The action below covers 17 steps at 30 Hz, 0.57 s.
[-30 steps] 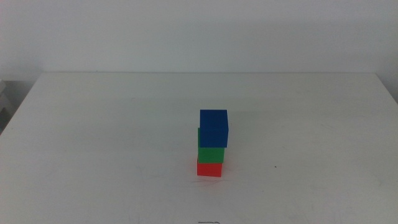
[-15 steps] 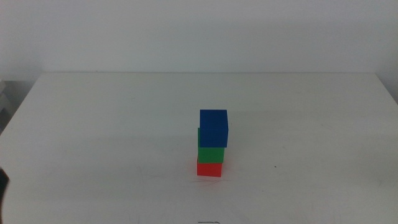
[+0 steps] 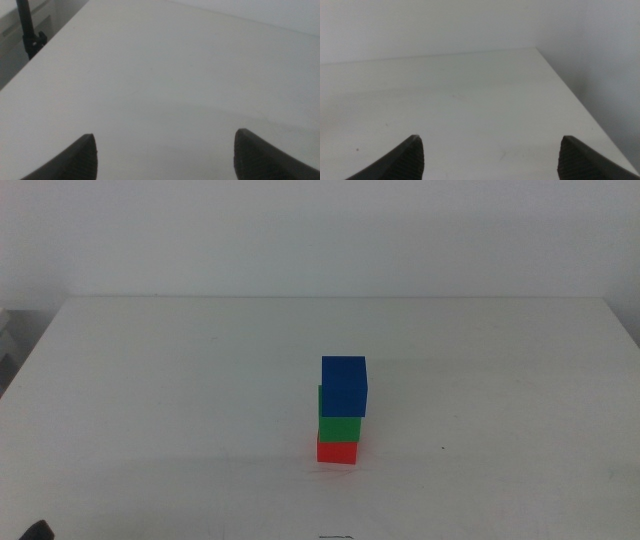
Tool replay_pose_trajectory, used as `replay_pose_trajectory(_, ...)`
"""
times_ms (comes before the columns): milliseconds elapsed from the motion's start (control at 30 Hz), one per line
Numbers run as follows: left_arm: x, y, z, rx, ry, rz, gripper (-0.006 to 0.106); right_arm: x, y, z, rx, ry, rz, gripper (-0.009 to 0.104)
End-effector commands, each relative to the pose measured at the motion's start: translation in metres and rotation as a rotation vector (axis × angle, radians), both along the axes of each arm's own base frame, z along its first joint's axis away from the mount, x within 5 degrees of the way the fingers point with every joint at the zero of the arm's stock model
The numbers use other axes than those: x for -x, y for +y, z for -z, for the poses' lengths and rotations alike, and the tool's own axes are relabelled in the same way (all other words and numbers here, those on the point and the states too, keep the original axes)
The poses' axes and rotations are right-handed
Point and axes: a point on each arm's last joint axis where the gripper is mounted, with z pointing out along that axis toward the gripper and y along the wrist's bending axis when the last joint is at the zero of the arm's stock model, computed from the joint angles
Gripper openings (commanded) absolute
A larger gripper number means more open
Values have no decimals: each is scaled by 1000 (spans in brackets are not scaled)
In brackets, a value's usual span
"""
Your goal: Stack red cubes first, then green, then blue cubes in a specific spot.
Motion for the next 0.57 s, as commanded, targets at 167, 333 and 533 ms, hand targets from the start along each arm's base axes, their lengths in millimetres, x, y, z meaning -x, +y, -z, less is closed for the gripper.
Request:
replay_pose_trajectory(167,-3,0,-4,13,-132,-4,94,0,0,-6,27,-83,2,70)
replay_pose_trajectory(333,-3,1,-5,-4,-134,-5,94,0,0,-7,26,-86,2,70)
replay_pose_trajectory(533,-3,1,-5,-6,-134,-6,94,0,0,-7,27,-86,2,70)
